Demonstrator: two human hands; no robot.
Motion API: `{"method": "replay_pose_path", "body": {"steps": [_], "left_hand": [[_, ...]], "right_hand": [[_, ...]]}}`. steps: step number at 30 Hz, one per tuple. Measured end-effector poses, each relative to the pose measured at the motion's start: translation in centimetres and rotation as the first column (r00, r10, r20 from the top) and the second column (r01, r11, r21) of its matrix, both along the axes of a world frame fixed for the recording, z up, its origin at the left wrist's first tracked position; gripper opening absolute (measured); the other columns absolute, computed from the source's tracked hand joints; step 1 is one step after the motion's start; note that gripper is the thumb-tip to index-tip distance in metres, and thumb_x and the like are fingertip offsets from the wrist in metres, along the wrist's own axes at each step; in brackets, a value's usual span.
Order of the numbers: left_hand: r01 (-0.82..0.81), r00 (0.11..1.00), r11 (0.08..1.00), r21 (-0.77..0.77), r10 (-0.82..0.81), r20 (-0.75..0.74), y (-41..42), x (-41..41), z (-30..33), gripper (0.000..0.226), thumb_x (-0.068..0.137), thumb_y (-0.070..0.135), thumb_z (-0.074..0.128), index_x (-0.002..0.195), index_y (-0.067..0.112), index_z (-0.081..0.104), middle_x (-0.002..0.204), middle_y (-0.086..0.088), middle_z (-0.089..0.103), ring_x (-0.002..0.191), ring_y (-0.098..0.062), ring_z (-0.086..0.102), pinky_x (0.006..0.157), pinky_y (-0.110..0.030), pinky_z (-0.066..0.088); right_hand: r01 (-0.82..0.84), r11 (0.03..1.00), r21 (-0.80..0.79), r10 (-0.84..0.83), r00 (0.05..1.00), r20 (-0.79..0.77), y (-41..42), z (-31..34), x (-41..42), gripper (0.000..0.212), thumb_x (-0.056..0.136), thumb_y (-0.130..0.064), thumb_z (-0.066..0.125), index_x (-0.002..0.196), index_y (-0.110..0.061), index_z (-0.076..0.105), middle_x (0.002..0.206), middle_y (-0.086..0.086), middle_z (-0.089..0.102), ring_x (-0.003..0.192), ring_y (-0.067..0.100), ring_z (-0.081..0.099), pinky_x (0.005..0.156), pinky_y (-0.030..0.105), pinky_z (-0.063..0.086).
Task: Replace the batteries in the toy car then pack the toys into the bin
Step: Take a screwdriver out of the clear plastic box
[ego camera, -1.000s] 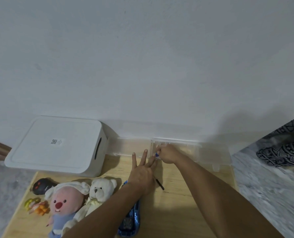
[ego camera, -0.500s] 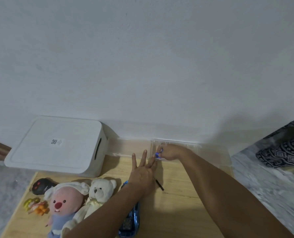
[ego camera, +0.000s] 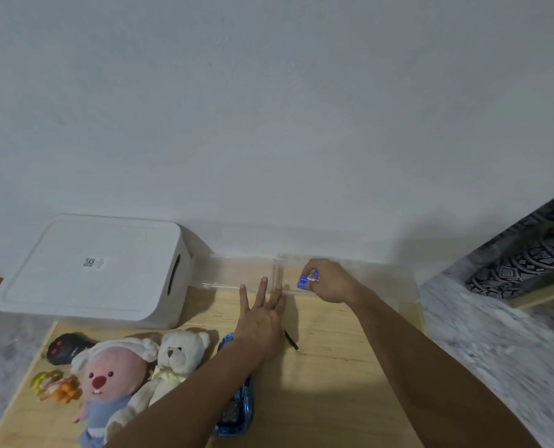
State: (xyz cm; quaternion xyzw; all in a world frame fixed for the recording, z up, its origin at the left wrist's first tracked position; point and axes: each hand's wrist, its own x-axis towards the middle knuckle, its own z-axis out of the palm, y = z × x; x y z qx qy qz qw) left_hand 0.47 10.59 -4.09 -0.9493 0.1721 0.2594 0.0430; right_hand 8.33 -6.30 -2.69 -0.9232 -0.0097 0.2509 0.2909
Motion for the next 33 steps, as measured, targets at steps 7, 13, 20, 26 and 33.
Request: {"method": "replay_pose_path", "body": {"steps": [7,13,20,26,33], "left_hand": [[-0.02,1.0,0.999,-0.037,0.02,0.014,0.1,-0.2,-0.3,0.078,0.096,0.038,0.044,0.154,0.014,-0.003,0.163,-0.003,-0.012,0.145,-0.029,-0.025,0.113,-0.064,-0.012],[-0.053,0.998,0.996,-0.077,0.055,0.021,-0.1,-0.5,0.0,0.092,0.092,0.052,0.05,0.154,0.011,-0.003,0.163,-0.005,-0.008,0.147,-0.028,-0.019,0.115,-0.061,-0.008],[-0.085,0.996,0.99,-0.115,0.088,0.027,-0.3,-1.4,1.5,0.088,0.091,0.049,0.052,0.154,0.012,0.003,0.163,-0.007,-0.004,0.148,-0.029,-0.016,0.117,-0.057,-0.005],[-0.097,0.994,0.986,-0.134,0.103,0.042,-0.3,-1.9,1.1,0.082,0.092,0.042,0.053,0.154,0.014,0.005,0.163,-0.007,-0.002,0.148,-0.03,-0.015,0.117,-0.057,-0.005],[-0.094,0.987,0.99,-0.106,0.107,0.12,0.3,-2.3,-0.5,0.075,0.093,0.025,0.054,0.153,0.018,0.01,0.163,-0.004,0.007,0.15,-0.028,-0.008,0.117,-0.054,-0.004]], "right_hand": [[0.205,0.979,0.008,-0.205,0.979,0.0,-0.7,-2.7,-5.8,0.016,0.089,-0.012,0.06,0.105,-0.015,0.062,0.114,0.007,0.058,0.088,0.017,0.054,0.071,0.023,0.042],[0.425,0.905,0.026,-0.425,0.9,0.098,1.1,-5.5,-10.2,0.025,0.092,-0.01,0.058,0.116,-0.009,0.056,0.114,0.011,0.059,0.094,0.026,0.056,0.074,0.029,0.044],[0.409,0.902,-0.135,-0.379,0.903,0.201,2.0,-5.4,-11.3,0.046,0.093,-0.029,0.059,0.133,-0.014,0.043,0.132,0.011,0.042,0.115,0.026,0.047,0.086,0.031,0.042],[0.374,0.894,-0.247,-0.317,0.918,0.239,1.9,-5.6,-11.8,0.045,0.095,-0.038,0.053,0.131,-0.013,0.046,0.128,0.009,0.049,0.114,0.024,0.049,0.089,0.031,0.044],[0.375,0.901,-0.219,-0.321,0.915,0.245,1.6,-5.5,-12.1,0.045,0.094,-0.042,0.053,0.127,-0.012,0.05,0.126,0.008,0.051,0.11,0.025,0.053,0.082,0.034,0.046]]}}
